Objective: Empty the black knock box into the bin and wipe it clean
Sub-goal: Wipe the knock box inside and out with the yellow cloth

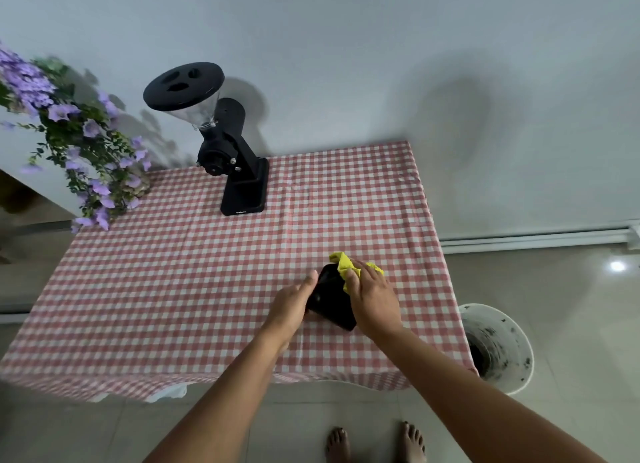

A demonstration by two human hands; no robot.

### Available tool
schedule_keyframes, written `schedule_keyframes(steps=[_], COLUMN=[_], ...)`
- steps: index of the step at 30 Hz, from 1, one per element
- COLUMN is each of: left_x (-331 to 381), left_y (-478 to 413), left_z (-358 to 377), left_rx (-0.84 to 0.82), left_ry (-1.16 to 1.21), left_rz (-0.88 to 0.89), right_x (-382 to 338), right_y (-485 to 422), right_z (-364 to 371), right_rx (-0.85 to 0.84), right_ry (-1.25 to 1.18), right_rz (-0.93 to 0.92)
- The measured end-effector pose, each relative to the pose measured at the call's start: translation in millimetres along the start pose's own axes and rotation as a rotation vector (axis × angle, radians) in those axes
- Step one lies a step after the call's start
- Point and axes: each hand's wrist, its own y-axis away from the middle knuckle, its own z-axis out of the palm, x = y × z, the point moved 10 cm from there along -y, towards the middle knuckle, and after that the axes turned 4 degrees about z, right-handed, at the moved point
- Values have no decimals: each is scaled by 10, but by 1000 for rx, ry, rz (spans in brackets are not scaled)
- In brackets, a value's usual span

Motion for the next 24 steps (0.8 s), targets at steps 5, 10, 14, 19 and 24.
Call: schedule_keyframes(steps=[5, 10, 14, 19, 24], left_x=[-103, -289, -171, 39, 138], left_y=[-95, -103, -67, -47, -9], left_z=[-38, -79, -53, -28, -23], left_rx=[68, 90, 54, 54, 58], left_ry=[54, 52, 33, -168, -434], left_rz=[-181, -272, -125, 54, 234], right_x=[-35, -105, 360, -63, 305], right_y=[194, 285, 44, 74, 64], right_z=[73, 39, 66, -21, 80], right_rx=[25, 65, -57, -8, -187], right_ry=[100, 81, -286, -98, -311], right_rz=[-242, -322, 308, 53, 434])
